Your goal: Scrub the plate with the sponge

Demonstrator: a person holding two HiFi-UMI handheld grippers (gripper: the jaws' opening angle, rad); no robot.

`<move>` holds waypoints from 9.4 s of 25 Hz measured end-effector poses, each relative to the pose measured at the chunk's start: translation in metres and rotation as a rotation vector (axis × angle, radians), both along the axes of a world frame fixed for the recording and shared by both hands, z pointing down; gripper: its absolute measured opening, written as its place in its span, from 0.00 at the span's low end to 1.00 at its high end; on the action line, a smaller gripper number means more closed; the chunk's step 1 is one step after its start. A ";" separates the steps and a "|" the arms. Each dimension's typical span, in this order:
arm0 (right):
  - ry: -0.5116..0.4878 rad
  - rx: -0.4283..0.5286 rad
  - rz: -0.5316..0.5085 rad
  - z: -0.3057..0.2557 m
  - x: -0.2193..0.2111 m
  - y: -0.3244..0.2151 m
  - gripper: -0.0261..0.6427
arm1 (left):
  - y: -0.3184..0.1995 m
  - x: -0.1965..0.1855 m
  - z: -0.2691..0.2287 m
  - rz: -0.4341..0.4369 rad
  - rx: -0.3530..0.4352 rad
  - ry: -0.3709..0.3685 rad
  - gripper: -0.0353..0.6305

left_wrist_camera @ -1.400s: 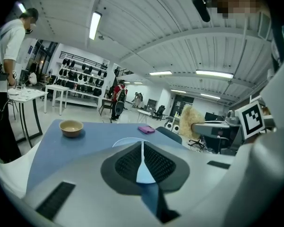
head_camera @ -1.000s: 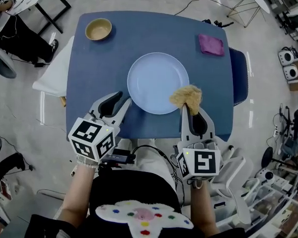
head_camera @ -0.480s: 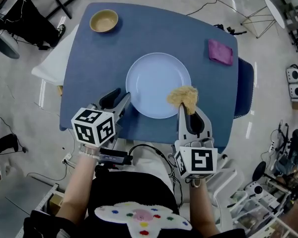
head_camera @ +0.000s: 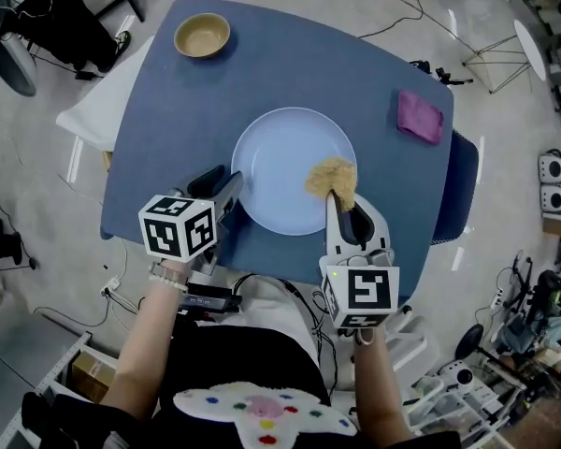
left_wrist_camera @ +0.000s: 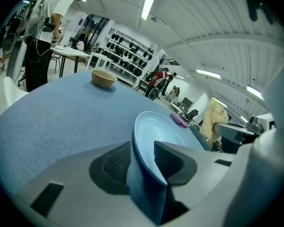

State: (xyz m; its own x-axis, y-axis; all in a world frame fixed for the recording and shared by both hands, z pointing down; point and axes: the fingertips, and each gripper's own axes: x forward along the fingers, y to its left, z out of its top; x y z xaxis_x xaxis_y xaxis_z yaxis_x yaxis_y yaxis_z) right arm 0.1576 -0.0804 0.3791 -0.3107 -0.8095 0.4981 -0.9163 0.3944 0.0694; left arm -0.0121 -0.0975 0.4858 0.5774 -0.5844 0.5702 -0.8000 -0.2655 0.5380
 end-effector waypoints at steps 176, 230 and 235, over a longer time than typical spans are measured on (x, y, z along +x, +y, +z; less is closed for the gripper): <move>1.121 -0.261 -0.600 0.143 0.025 -0.061 0.11 | 0.011 0.008 0.016 -0.021 -0.078 0.091 0.17; 0.991 0.034 -0.929 0.137 -0.103 -0.021 0.10 | 0.009 0.005 0.018 -0.026 -0.069 0.081 0.17; 0.985 -0.012 -0.956 0.138 -0.092 -0.001 0.10 | 0.009 0.005 0.017 -0.026 -0.072 0.085 0.17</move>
